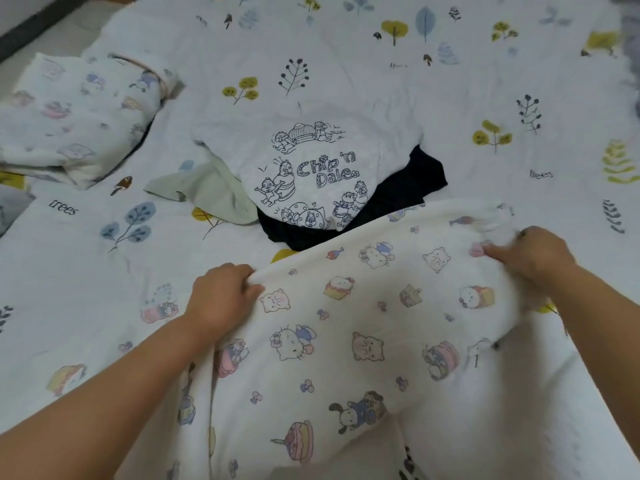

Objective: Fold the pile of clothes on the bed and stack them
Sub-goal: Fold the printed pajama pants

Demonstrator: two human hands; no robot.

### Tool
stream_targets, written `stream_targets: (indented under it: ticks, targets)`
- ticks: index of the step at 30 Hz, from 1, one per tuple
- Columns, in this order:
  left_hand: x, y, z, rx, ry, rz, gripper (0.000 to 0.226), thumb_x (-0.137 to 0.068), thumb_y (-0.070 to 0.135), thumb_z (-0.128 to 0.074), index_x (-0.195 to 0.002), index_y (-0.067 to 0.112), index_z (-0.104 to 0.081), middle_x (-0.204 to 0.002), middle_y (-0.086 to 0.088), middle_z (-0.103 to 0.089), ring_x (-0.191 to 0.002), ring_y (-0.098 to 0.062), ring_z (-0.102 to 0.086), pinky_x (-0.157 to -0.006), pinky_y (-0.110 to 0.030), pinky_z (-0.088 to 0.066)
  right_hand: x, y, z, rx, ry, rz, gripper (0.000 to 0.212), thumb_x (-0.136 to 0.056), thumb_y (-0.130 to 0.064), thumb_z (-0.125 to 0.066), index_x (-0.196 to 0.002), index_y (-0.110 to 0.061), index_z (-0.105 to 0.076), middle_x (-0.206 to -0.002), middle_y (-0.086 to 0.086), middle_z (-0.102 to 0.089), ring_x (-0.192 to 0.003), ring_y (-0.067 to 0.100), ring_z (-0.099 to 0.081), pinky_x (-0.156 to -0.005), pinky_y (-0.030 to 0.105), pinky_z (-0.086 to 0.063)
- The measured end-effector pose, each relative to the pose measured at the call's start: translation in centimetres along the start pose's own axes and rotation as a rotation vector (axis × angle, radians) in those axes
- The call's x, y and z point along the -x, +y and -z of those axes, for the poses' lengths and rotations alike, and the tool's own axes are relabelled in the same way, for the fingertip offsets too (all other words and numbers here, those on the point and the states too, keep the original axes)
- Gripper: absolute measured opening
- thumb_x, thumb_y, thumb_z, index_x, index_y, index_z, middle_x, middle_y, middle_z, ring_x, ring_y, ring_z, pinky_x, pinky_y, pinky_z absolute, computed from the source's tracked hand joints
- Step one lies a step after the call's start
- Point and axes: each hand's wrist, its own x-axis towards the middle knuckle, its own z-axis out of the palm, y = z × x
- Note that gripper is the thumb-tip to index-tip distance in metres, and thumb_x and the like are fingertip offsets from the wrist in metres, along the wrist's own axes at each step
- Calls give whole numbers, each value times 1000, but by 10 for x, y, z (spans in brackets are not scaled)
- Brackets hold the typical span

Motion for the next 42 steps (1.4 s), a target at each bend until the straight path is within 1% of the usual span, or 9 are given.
stream_targets:
  ticks: [4,10,17,22,30,33,35,38,42]
  targets:
    - [1,16,-2,147,-20,-14,38,-90,35,-57,-122,15,-54,-110,-4,-64,-102,-26,-58,-82,-32,-41,7,10,21,-76,-32,24,55,-70,-59,-69,-75,-5,-59,-75,12,-62,-80,32,-58,-67,33,-40]
    - [-2,21,10,234,84,-108,26,-96,28,-47,-72,19,-50,-64,1,-56,-70,-27,-55,-60,-32,-32,42,24,38,-416,-8,163,40,-82,-42,-66,-87,-2,-65,-78,13,-66,-70,26,-60,-61,30,-44]
    - [15,26,49,278,149,-267,28,-94,22,-53,-70,8,-54,-59,-10,-57,-61,-25,-50,-61,-33,-34,108,67,88,-531,137,94,45,-87,-39,-60,-89,7,-64,-85,22,-69,-77,31,-65,-71,36,-48]
    - [11,37,75,320,5,-483,51,-77,58,-41,-63,13,-57,-48,-3,-53,-57,-15,-50,-59,-27,-37,169,118,123,-596,26,-74,30,-84,-36,-64,-82,-6,-71,-70,13,-72,-68,29,-68,-72,37,-51]
    - [6,103,21,-115,94,-691,44,-89,53,-35,-67,18,-52,-62,2,-54,-61,-24,-54,-52,-31,-35,189,203,68,-367,123,-307,41,-90,-35,-57,-61,-7,-54,-70,14,-63,-68,30,-59,-62,34,-46]
    - [11,129,-7,-244,190,-638,17,-82,21,-63,-86,4,-63,-79,-15,-59,-72,-35,-56,-58,-39,-44,182,216,32,-209,332,-356,24,-90,-24,-57,-90,-1,-60,-91,26,-64,-91,40,-60,-81,44,-47]
    - [29,148,-20,-171,275,-606,32,-78,18,-54,-103,-1,-62,-100,-24,-60,-88,-41,-58,-72,-48,-47,184,209,17,-89,452,-303,38,-86,-15,-60,-120,1,-53,-120,30,-54,-113,43,-49,-92,50,-39]
    - [78,175,-47,-138,245,-711,52,-82,33,-41,-126,7,-49,-132,-24,-51,-123,-40,-47,-101,-54,-33,192,177,-9,40,586,-4,47,-87,-22,-48,-130,-1,-46,-136,28,-41,-128,40,-35,-98,54,-32]
    - [93,161,-84,-303,51,-777,59,-94,54,-18,-137,18,-38,-143,-16,-42,-135,-34,-24,-106,-53,-12,185,149,-48,221,183,109,69,-90,-57,-17,-149,-19,-17,-158,10,-6,-144,33,-4,-111,59,-10]
